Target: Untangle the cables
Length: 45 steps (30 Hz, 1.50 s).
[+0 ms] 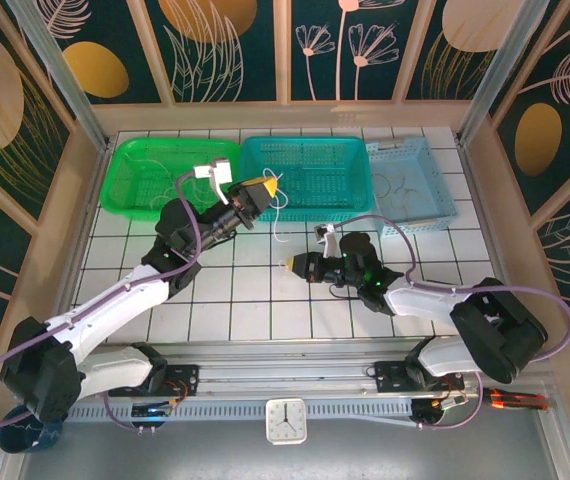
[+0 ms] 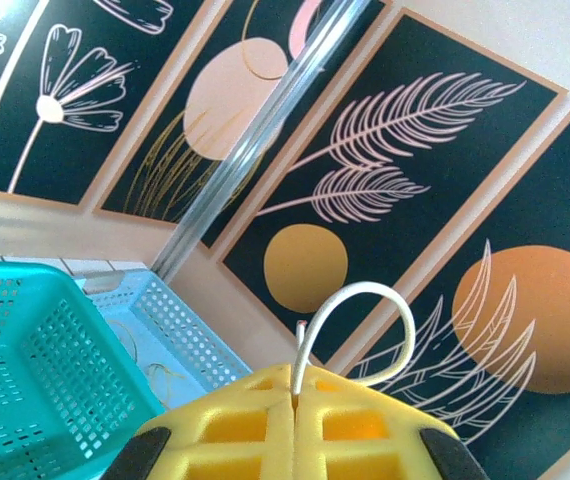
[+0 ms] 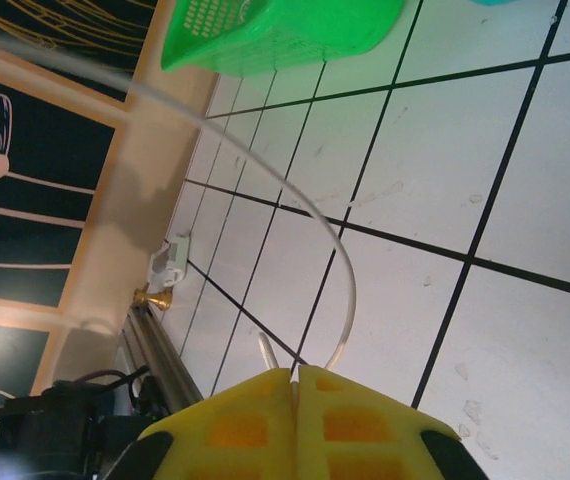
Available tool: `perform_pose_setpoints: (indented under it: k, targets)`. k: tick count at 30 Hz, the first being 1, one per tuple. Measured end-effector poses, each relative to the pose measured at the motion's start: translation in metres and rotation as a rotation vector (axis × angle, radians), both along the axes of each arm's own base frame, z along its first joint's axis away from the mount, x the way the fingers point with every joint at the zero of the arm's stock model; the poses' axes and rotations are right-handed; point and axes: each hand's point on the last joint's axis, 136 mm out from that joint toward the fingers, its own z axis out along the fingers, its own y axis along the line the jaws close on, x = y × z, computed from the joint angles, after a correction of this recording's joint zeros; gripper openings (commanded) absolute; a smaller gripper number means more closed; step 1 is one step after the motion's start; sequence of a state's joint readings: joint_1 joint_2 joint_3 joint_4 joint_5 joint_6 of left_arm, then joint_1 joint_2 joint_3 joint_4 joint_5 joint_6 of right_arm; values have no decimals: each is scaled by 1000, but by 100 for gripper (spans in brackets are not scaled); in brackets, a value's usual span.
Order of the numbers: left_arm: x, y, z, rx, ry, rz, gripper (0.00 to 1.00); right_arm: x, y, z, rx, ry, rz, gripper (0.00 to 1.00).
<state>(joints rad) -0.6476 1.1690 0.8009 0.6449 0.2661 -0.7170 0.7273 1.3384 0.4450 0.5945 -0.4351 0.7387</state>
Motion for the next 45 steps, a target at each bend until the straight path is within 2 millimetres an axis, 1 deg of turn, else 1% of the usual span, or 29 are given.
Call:
perform_pose_setpoints:
  k: [4,7,9,12,14,17,22,25,28,31,34,41,45]
  targets:
    - [6,6,7,26,-14,54,0,-3,-5,-4,-7,4,-7,0]
    - [11,14,13,47,-23,108,0,-4,-10,-7,-14,5,-24,0]
    - [16,24,16,59,-25,149,0,-3,-15,-8,-16,3,-40,0]
    - [30,51,19,69,-17,243,0,1,-26,-8,-15,-6,-77,0]
    - [41,74,19,75,-7,322,0,2,-37,-9,-13,-10,-103,0]
    - [51,101,18,89,6,424,0,4,-52,-7,-6,-20,-144,0]
    - [56,129,14,108,23,527,0,10,-79,9,35,-69,-223,0]
    - [59,145,7,118,43,582,0,19,-103,20,59,-104,-301,0]
    - [61,159,1,126,61,631,0,25,-127,26,69,-124,-378,0]
    - [62,170,0,128,69,665,0,29,-148,26,71,-124,-447,0]
    - [62,178,0,128,72,690,0,32,-165,23,75,-106,-505,0]
    - [59,193,5,120,70,743,0,37,-189,23,90,-87,-604,0]
    - [55,201,7,114,67,771,0,40,-205,15,85,-47,-680,0]
